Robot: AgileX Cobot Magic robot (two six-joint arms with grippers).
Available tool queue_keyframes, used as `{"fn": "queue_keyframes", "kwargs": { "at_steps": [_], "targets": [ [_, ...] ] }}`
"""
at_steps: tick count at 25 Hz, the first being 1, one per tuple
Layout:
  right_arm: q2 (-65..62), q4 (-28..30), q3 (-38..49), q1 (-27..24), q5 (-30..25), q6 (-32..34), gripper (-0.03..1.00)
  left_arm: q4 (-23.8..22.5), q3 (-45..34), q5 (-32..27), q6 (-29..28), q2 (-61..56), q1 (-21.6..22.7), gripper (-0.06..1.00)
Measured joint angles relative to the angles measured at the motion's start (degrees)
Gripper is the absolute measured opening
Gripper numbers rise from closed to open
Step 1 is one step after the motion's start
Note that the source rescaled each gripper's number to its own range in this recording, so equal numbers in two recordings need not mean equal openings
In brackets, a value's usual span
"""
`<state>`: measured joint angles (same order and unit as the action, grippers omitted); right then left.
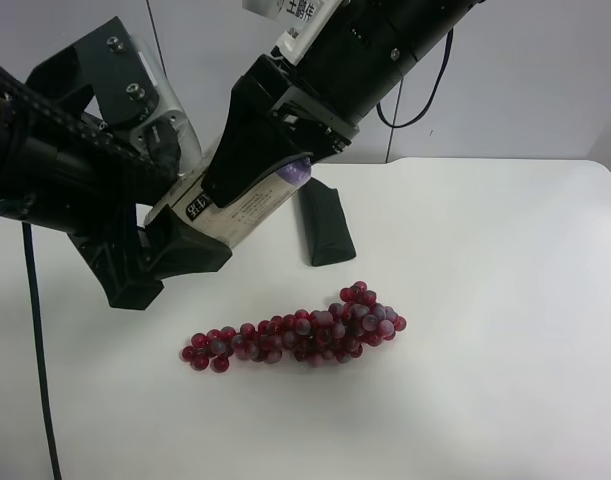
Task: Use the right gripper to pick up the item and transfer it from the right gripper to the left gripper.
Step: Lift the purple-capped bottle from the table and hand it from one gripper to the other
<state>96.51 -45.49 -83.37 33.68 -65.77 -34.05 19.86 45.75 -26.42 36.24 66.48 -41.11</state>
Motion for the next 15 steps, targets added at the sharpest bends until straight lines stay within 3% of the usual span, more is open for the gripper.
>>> {"fn": "queue_keyframes", "kwargs": {
  "at_steps": [9, 10, 12, 13, 14, 15],
  "targets": [
    [0.0, 0.0, 0.0, 0.0, -0.11, 0.04, 0.0, 0.24, 0.0, -0.05, 0.16, 0.06, 0.0, 0.01],
    [0.0, 0.0, 0.0, 0.0, -0.11, 0.18, 0.06, 0.31, 0.0, -0.05, 0.16, 0.06, 0.0, 0.01],
    [-0.08, -0.22, 0.0, 0.0, -0.06, 0.2, 0.56, 0.3, 0.0, -0.56, 0.16, 0.06, 0.0, 0.01],
    [-0.29, -0.22, 0.0, 0.0, -0.06, 0.2, 0.71, 0.3, 0.0, -0.8, 0.16, 0.06, 0.0, 0.01],
    [-0.36, -0.22, 0.0, 0.0, -0.06, 0.2, 0.84, 0.3, 0.0, -0.87, 0.16, 0.06, 0.0, 0.01],
    [-0.41, -0.22, 0.0, 0.0, -0.11, 0.2, 0.9, 0.3, 0.0, -0.87, 0.16, 0.06, 0.0, 0.01]
  ]
}}
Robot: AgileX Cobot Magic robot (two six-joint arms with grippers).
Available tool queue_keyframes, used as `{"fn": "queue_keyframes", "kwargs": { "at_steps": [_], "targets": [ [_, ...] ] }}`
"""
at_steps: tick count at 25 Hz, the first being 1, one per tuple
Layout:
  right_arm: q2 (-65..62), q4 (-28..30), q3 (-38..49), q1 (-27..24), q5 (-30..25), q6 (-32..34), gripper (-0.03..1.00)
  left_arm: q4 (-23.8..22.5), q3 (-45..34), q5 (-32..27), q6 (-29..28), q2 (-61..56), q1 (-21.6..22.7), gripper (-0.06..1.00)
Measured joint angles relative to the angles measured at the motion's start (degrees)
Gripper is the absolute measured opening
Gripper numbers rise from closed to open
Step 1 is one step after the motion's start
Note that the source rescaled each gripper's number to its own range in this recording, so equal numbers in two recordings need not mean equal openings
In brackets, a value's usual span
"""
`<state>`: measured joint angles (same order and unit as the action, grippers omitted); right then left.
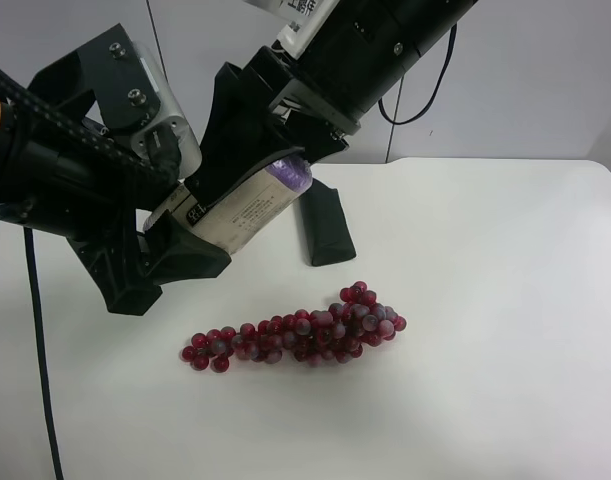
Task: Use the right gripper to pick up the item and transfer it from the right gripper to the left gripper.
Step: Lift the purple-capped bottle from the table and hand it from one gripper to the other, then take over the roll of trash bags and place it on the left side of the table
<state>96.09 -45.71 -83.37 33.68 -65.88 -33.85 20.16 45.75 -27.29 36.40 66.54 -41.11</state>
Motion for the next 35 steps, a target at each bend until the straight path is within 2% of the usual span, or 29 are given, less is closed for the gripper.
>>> {"fn": "queue_keyframes", "kwargs": {
  "at_steps": [3, 16, 29, 35],
  "targets": [
    [0.0, 0.28, 0.0, 0.0, 0.0, 0.0, 0.98, 0.0, 0.0, 0.0, 0.0, 0.0, 0.0, 0.01],
    [-3.86, 3.46, 0.0, 0.0, -3.32, 0.93, 0.99, 0.06, 0.0, 0.0, 0.0, 0.0, 0.0, 0.01],
    [-17.05, 21.02, 0.0, 0.06, -3.63, 10.05, 0.99, 0.06, 0.0, 0.0, 0.0, 0.0, 0.0, 0.01],
    [-22.65, 27.19, 0.0, 0.06, -3.71, 15.38, 0.99, 0.06, 0.0, 0.0, 0.0, 0.0, 0.0, 0.01]
  ]
}}
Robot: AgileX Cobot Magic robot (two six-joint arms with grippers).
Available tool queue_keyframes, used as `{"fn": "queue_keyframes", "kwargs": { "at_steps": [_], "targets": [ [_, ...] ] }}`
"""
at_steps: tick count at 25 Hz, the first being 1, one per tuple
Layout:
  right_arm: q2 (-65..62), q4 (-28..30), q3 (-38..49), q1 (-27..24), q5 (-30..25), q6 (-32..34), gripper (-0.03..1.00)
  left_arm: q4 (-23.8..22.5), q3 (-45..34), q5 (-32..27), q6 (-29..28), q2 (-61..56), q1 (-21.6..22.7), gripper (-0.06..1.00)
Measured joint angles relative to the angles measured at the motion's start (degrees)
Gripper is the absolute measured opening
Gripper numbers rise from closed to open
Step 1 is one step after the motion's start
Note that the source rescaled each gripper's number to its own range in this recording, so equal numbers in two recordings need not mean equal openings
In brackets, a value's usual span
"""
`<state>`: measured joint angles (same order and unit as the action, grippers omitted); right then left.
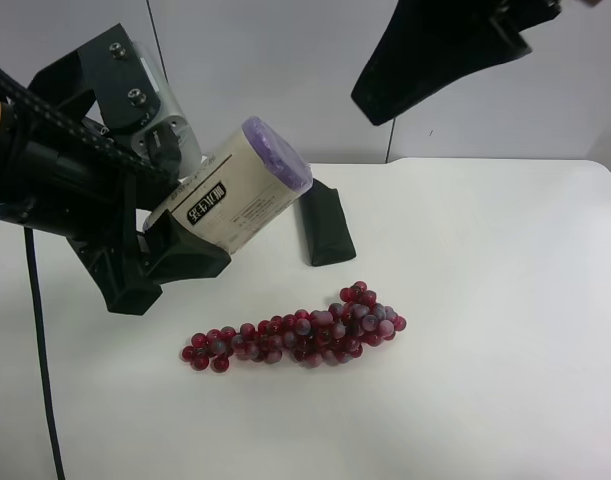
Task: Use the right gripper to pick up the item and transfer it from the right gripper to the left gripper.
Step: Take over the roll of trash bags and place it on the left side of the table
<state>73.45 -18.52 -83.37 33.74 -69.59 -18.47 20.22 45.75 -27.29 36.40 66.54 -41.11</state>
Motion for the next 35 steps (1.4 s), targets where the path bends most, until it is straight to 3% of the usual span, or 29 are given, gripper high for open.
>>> {"fn": "queue_keyframes", "kwargs": {
  "at_steps": [9, 17, 27, 35],
  "targets": [
    [-8.53, 6.61, 0.0, 0.0, -0.07, 5.09, 0.99, 0.0, 0.0, 0.0, 0.0, 0.0, 0.0, 0.01],
    [-16.88, 8.92, 2.3, 0.0, -0.05, 7.09, 0.99, 0.0, 0.0, 0.0, 0.0, 0.0, 0.0, 0.01],
    [-31.98, 10.99, 27.32, 0.0, -0.18, 7.28, 0.99, 0.0, 0.0, 0.0, 0.0, 0.0, 0.0, 0.01],
    [-43.66, 12.57, 41.72, 0.0, -0.18, 8.11, 0.99, 0.0, 0.0, 0.0, 0.0, 0.0, 0.0, 0.01]
  ]
}}
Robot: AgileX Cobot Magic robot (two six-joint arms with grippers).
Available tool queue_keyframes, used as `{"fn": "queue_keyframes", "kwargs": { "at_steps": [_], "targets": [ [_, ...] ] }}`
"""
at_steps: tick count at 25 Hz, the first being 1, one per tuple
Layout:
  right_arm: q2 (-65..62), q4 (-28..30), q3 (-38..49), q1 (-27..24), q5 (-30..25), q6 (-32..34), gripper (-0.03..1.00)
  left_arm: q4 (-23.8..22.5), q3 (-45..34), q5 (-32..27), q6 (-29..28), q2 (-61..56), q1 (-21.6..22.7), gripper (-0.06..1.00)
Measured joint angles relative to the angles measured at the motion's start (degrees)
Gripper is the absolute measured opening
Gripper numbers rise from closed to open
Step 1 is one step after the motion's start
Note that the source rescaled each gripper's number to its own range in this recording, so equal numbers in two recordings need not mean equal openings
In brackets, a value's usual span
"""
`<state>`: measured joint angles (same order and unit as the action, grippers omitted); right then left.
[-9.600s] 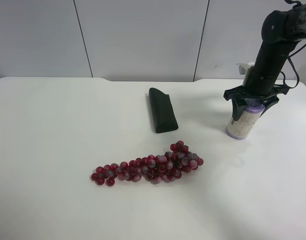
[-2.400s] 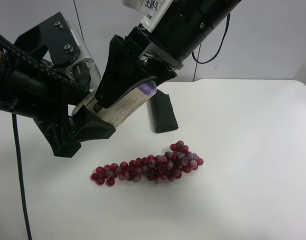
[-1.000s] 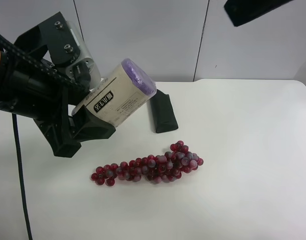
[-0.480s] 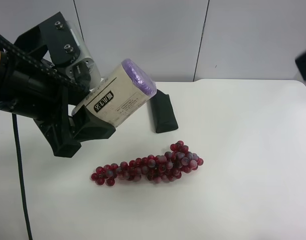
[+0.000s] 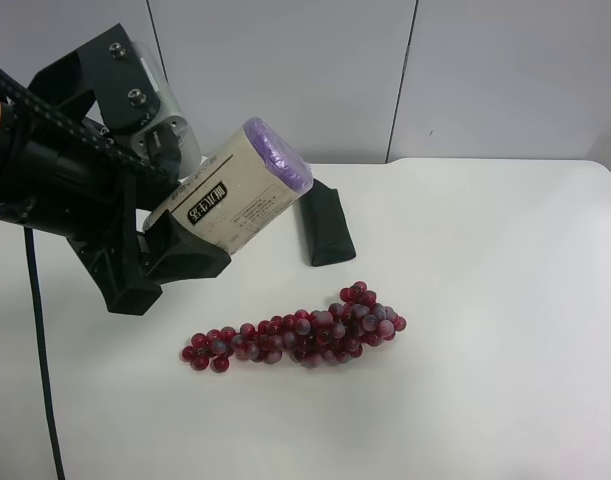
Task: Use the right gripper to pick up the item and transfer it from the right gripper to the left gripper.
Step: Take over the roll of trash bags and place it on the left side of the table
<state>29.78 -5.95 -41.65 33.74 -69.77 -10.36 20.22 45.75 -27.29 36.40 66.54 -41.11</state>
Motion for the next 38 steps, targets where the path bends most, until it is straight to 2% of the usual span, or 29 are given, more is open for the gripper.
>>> {"fn": "queue_keyframes", "kwargs": {
  "at_steps": [8, 14, 31, 34, 38],
  "targets": [
    [-13.1, 2.75, 10.94, 0.0, 0.46, 6.6, 0.99, 0.0, 0.0, 0.0, 0.0, 0.0, 0.0, 0.01],
    [-21.18, 5.05, 13.32, 0.05, 7.17, 9.74, 0.99, 0.0, -0.05, 0.0, 0.0, 0.0, 0.0, 0.01],
    [-22.49, 5.12, 14.04, -0.15, 8.6, 10.36, 0.99, 0.0, -0.05, 0.0, 0.0, 0.0, 0.0, 0.01],
    [-24.53, 5.07, 14.04, -3.7, 8.92, 10.36, 0.99, 0.0, -0.05, 0.0, 0.0, 0.0, 0.0, 0.01],
    [-28.86, 5.13, 14.04, -13.47, 8.97, 10.36, 0.99, 0.0, -0.05, -0.07, 0.0, 0.0, 0.0, 0.01]
  ]
}}
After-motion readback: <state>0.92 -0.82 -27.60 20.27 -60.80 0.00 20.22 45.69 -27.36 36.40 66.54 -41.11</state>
